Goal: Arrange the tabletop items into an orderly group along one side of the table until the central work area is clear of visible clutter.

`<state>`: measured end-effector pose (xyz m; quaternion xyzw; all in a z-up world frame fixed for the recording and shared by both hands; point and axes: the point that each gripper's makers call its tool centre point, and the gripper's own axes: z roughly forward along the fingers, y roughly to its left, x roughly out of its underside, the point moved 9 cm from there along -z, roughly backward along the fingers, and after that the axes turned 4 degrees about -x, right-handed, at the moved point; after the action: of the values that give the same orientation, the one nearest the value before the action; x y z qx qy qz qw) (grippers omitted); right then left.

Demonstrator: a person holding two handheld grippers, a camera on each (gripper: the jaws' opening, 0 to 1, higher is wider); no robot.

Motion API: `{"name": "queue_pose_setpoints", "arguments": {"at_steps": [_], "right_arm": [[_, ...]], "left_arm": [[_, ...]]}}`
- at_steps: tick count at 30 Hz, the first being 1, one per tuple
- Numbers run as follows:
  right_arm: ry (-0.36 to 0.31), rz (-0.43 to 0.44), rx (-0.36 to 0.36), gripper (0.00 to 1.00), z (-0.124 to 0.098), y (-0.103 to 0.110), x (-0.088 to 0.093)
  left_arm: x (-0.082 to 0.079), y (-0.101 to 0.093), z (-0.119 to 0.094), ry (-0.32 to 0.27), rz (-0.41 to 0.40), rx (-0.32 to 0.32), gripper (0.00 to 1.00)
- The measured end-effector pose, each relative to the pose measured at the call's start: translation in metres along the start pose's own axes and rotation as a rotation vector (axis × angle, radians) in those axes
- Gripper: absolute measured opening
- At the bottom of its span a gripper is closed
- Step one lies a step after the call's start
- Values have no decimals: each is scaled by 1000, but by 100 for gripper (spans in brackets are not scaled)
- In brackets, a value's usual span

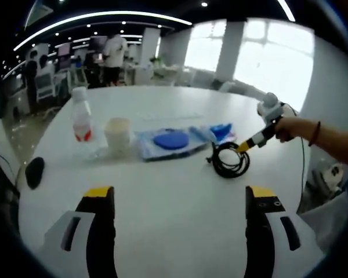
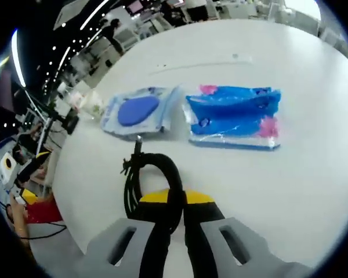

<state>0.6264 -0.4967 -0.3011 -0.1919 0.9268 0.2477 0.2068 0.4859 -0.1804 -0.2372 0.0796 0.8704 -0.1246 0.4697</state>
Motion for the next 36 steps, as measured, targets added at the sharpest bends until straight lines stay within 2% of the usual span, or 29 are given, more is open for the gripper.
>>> {"name": "queue_pose_setpoints", "arguments": {"at_steps": [2, 3, 5, 9, 17, 19, 20, 23, 28, 29, 32, 36], "right_arm": [[-4, -26, 22, 7, 2, -1, -2], [0, -95, 43, 7, 3, -2, -4], [3, -146, 82, 8, 5, -2, -6], [30, -206, 131, 8, 13, -14, -15], [29, -219, 194, 11, 22, -23, -14], [21, -253, 211, 12, 24, -24, -12], [9, -268, 215, 12, 25, -25, -12], [-49, -235, 218, 13, 23, -23, -12], [-139, -194, 222, 37, 14, -18, -17], [-152, -189, 218, 39, 11, -16, -18], [-167, -166, 209, 45, 6, -10, -16], [-196, -141, 209, 64, 2, -2, -12]], "left_arm": [[1, 1, 0, 6, -6, -1, 88], [1, 1, 0, 11, -5, 1, 88], [2, 0, 1, 19, 0, 0, 88], [3, 0, 1, 23, 11, 4, 89], [3, 2, 0, 23, 10, -1, 88], [3, 2, 0, 26, 11, -2, 89], [3, 2, 0, 27, 12, -2, 88], [4, 1, 0, 31, 14, 1, 89], [4, 0, 0, 32, 16, 4, 89], [4, 0, 0, 31, 17, 4, 89], [3, 0, 0, 33, 21, 5, 89], [3, -1, 0, 28, 18, 10, 89]]}}
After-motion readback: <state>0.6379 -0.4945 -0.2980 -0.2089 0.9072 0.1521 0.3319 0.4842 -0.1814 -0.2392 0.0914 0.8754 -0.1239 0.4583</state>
